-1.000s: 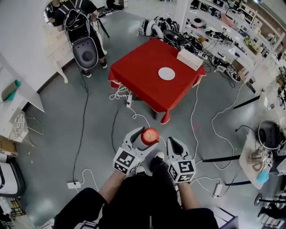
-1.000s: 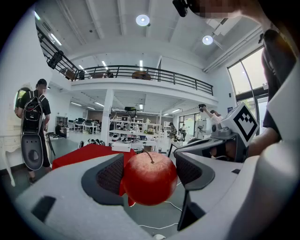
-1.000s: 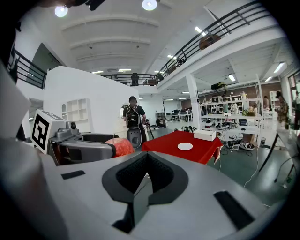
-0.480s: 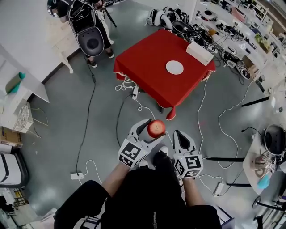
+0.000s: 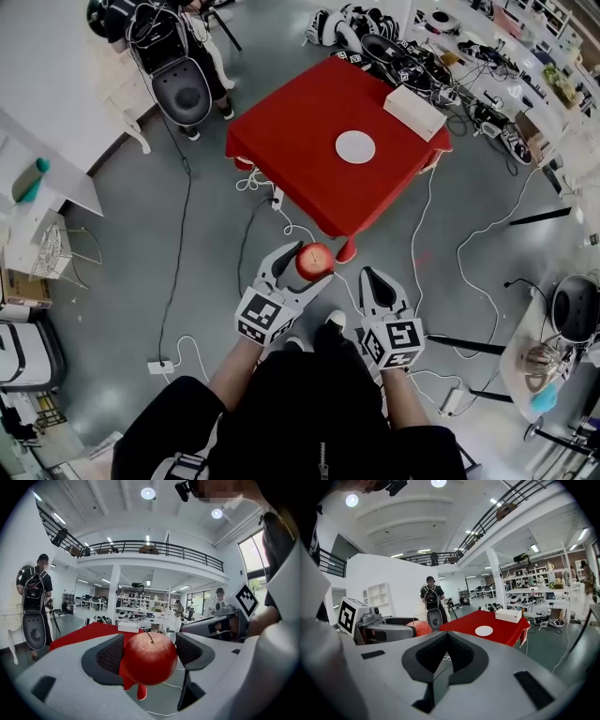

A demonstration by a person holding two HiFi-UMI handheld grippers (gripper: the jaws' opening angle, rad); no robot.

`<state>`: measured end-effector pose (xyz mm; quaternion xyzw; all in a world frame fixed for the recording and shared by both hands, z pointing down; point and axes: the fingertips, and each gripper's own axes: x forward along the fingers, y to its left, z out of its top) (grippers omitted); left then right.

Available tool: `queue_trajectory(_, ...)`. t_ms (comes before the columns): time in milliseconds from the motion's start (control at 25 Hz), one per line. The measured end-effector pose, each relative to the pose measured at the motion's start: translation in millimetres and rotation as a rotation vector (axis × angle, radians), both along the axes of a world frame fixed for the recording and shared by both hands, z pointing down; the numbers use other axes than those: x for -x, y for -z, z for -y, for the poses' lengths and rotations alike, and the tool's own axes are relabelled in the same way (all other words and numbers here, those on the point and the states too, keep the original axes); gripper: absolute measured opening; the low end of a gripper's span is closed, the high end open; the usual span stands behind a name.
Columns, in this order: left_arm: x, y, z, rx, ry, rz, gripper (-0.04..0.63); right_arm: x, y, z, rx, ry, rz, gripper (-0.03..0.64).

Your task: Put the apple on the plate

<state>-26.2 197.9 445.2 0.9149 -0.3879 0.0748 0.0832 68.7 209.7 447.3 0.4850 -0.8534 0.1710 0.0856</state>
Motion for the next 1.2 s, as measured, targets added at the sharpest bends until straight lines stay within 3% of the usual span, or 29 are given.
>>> queue_trajectory(280, -16.8, -1.4, 35.6, 0.016, 0.055, -0.006, 0.351, -33.1, 0.5, 36.2, 0.005, 0.011, 0.01, 0.009)
queue_trajectory(640, -27.4, -13.4, 103.5, 0.03, 0.065, -0.015, 0.351, -45.3, -11.4, 89.8, 0.035, 0.016, 0.002, 0.009)
queue_trajectory(1200, -32.5, -48.7, 308.6, 0.042, 0.005, -0.031, 0.351, -37.6, -24.8, 287.1, 0.074, -0.009, -0.059, 0.009)
